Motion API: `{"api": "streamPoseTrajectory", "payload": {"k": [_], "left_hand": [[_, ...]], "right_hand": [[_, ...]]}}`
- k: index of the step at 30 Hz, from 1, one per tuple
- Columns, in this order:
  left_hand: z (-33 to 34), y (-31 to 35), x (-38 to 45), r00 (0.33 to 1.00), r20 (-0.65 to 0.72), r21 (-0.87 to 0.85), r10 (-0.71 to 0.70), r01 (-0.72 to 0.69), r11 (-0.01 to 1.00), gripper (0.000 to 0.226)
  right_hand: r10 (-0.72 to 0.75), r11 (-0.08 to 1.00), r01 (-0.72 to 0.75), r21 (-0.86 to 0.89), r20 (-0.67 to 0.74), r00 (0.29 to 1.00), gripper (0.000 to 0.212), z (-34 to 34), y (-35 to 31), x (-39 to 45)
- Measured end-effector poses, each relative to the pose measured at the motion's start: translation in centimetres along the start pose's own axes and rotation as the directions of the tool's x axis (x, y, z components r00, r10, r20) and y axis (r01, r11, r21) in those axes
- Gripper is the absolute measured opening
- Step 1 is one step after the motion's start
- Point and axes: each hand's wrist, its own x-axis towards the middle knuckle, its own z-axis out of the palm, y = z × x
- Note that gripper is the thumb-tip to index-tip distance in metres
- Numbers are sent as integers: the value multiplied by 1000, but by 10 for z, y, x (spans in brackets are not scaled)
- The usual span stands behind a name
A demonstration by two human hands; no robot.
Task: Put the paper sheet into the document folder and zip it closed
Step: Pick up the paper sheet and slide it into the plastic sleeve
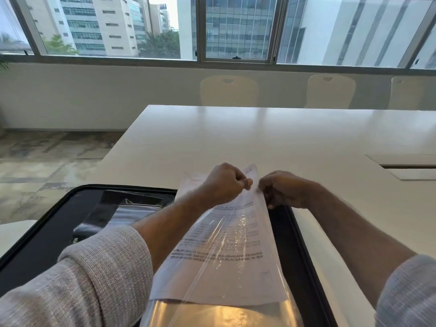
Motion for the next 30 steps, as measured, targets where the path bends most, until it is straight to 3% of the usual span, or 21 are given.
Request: {"api": "streamPoseTrajectory", "payload": {"k": [3,7,11,16,22,25,30], "left_hand": [[0,1,-3,1000,18,-22,-11,11,1000,21],[-3,0,-6,997,82,-54,0,4,999,20],[-2,-3,-6,996,91,-25,-4,6,1000,21],[-1,-4,-2,999,-22,28,41,-40,999,18],[4,-3,-3,998,42,3,44,-45,999,23],[6,-4,-3,998,56,17,27,-28,999,27],[10,-7,2,998,-27,93,61,-58,994,22]], "right_hand": [[-13,1000,13,-3,0,1000,13,2,2,2],[-30,998,37,57,-109,994,40,7,5,6],[-44,999,46,3,-202,978,24,13,4,9],[-33,999,32,-10,-100,994,12,7,4,-2],[-74,996,80,50,-122,990,29,8,5,-1],[-118,990,129,49,-180,977,26,10,7,0],[-132,991,132,-12,-155,979,26,8,9,-4]]}}
